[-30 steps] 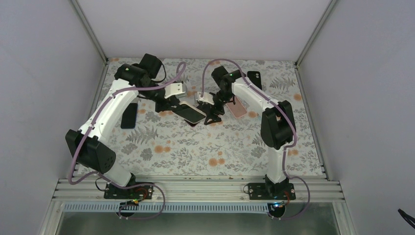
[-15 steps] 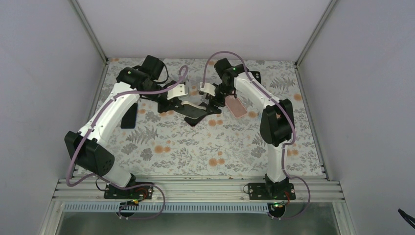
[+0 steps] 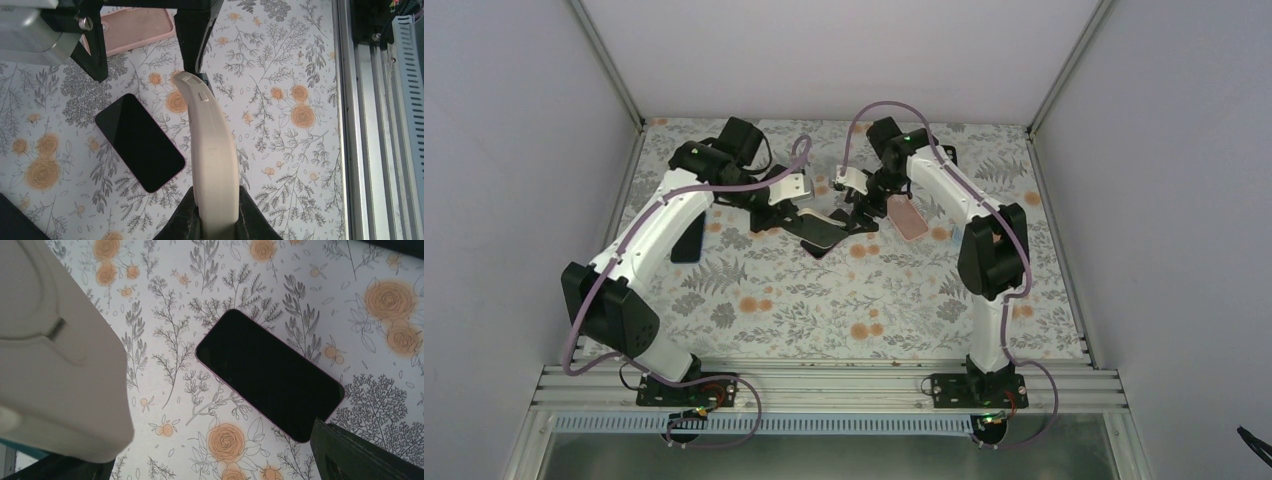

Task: Take the phone out of the phone case
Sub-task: Remove the phone case from the phone.

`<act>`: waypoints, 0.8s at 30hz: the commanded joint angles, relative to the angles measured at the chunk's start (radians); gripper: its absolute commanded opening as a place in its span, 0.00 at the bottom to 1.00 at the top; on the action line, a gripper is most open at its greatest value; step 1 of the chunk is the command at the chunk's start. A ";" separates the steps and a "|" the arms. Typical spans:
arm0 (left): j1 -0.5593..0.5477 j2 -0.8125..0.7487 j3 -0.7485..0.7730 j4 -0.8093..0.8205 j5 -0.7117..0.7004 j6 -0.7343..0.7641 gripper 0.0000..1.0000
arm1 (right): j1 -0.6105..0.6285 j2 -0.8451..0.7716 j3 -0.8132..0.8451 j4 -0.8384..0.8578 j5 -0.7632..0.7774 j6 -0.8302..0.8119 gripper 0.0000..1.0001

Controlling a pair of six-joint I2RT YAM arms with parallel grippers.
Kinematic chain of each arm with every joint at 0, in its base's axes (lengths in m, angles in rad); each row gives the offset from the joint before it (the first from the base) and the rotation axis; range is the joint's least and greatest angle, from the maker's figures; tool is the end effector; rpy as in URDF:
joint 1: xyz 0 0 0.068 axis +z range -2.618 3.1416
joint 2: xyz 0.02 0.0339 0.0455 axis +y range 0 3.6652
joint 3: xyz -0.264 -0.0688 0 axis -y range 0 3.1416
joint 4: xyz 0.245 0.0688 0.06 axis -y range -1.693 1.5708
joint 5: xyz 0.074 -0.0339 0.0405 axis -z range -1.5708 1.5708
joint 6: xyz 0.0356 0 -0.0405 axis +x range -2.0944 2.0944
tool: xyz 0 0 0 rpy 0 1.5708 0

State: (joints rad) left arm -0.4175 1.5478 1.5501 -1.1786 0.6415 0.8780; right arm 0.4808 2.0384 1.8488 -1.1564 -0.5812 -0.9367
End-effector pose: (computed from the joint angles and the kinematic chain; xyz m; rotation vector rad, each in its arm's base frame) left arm 0.2639 -0.1404 0.3433 1.6616 1.9174 -0.7034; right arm 0.3581 0.2088 0.2608 -1.8309 1.9952 0.7194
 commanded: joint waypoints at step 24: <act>0.108 0.091 0.291 0.097 0.231 -0.044 0.03 | 0.221 -0.008 0.144 -0.002 -0.781 0.041 0.43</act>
State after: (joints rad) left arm -0.3122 1.6043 1.8503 -1.4498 0.7483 0.8448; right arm 0.5610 2.0361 1.9488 -1.1507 -1.0851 -0.9382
